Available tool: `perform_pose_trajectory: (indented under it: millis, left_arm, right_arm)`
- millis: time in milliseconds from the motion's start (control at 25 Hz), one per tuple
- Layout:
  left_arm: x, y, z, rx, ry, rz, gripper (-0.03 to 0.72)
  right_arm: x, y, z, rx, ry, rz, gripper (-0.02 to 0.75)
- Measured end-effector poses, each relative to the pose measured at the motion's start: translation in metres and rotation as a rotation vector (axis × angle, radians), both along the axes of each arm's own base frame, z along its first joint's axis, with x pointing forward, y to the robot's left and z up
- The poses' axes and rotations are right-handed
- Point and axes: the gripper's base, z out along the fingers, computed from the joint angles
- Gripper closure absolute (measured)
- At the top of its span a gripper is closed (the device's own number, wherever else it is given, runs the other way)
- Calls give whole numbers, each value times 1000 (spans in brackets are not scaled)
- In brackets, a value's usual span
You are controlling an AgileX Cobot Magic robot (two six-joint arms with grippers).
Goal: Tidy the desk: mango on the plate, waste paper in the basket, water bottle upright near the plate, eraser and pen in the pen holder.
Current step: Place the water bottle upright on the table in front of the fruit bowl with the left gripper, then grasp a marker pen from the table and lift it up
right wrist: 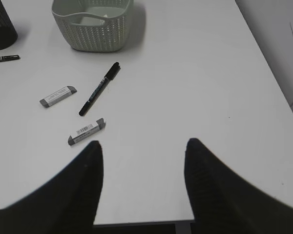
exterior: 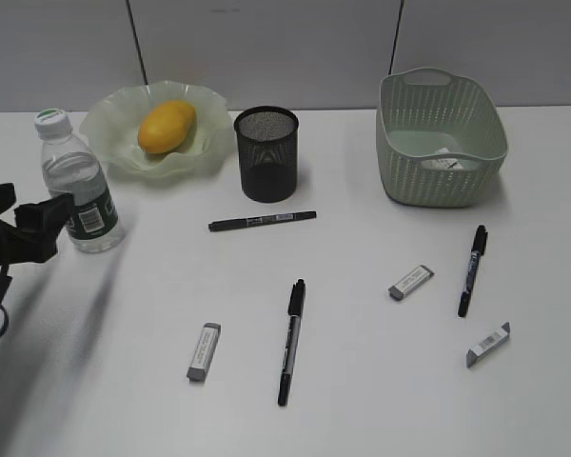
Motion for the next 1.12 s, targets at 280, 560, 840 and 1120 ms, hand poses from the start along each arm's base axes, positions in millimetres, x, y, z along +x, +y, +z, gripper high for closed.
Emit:
perform_pose_trajectory:
  millis: [280,560,840,1120]
  left_arm:
    - [-28,9,52,77,69,49,92]
    - [-41,20,125,98,223,161,99]
    - [-42,28,205,186,481,224,103]
    - [-58,34,246,246,681,264,140]
  right_arm:
    - [0,0,0,0,0,0,309]
    - [0,0,0,0,0,0,310]
    - [2,0,0,1,10,0,310]
    - [12,-1,0,3,72,0,310]
